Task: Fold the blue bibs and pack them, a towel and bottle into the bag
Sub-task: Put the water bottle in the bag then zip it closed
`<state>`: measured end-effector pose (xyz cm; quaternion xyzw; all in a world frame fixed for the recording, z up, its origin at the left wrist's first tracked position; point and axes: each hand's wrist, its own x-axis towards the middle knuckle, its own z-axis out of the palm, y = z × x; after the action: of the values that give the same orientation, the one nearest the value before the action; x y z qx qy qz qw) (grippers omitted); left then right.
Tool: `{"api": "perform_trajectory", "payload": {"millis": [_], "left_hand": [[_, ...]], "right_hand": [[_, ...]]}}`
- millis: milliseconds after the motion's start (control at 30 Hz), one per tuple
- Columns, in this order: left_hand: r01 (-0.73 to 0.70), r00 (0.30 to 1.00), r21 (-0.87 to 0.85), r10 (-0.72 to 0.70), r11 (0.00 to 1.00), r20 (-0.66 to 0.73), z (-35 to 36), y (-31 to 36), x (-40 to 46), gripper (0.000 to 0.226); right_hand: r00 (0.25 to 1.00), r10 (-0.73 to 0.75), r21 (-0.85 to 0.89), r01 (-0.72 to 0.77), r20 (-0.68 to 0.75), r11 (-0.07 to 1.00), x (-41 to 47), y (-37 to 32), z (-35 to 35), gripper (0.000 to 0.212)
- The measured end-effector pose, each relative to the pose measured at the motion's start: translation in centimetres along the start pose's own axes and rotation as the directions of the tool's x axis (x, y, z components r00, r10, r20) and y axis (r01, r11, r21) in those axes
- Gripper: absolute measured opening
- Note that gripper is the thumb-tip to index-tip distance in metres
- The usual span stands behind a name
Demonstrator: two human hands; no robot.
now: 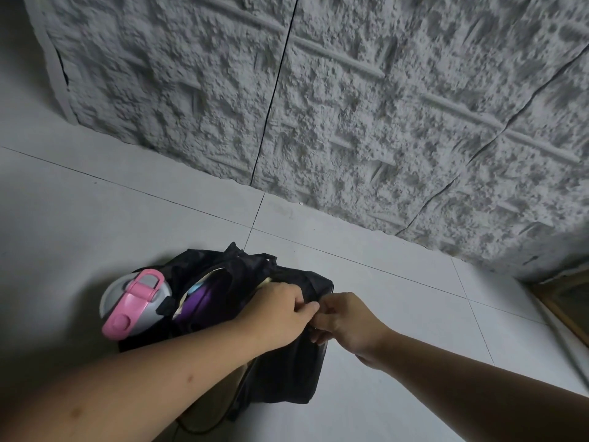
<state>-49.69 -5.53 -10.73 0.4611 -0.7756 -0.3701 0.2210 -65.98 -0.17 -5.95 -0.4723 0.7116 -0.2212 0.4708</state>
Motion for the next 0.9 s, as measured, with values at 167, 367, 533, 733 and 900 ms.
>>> {"api": "perform_trajectory", "payload": {"millis": [167,367,533,733,900], "left_hand": [[0.011,0.994,-0.066,-0.003,0.998,0.113,-0.4,0.6,0.5,0.015],[0.031,0.988,-0.048,-0.023,0.998,0.154,-0.7,0.7,0.3,0.011],[-0.046,0.997,0.093,0.039,0.995,0.07,-1.5,0.9,-0.6,0.022],[0.168,0.985,-0.163,-0.161,0.972,0.057,-2.1,1.7,-0.5,0.021],[0.218,0.974,-0.154,-0.206,0.964,0.091,-3.6,1.6,-0.4,0.013]], "right_hand": [[0.999,-0.032,-0.046,0.034,0.031,0.998,-0.3,0.0,0.2,0.008],[1.0,0.006,0.041,-0.007,0.024,0.999,-0.5,0.2,0.1,0.012],[0.997,0.079,0.173,-0.078,-0.001,0.982,-0.5,0.0,0.0,0.012],[0.995,0.1,0.161,-0.096,-0.017,0.982,-0.6,-0.6,0.5,0.006],[0.99,0.122,0.157,-0.11,-0.07,0.981,-0.5,-1.2,0.7,0.012]]}}
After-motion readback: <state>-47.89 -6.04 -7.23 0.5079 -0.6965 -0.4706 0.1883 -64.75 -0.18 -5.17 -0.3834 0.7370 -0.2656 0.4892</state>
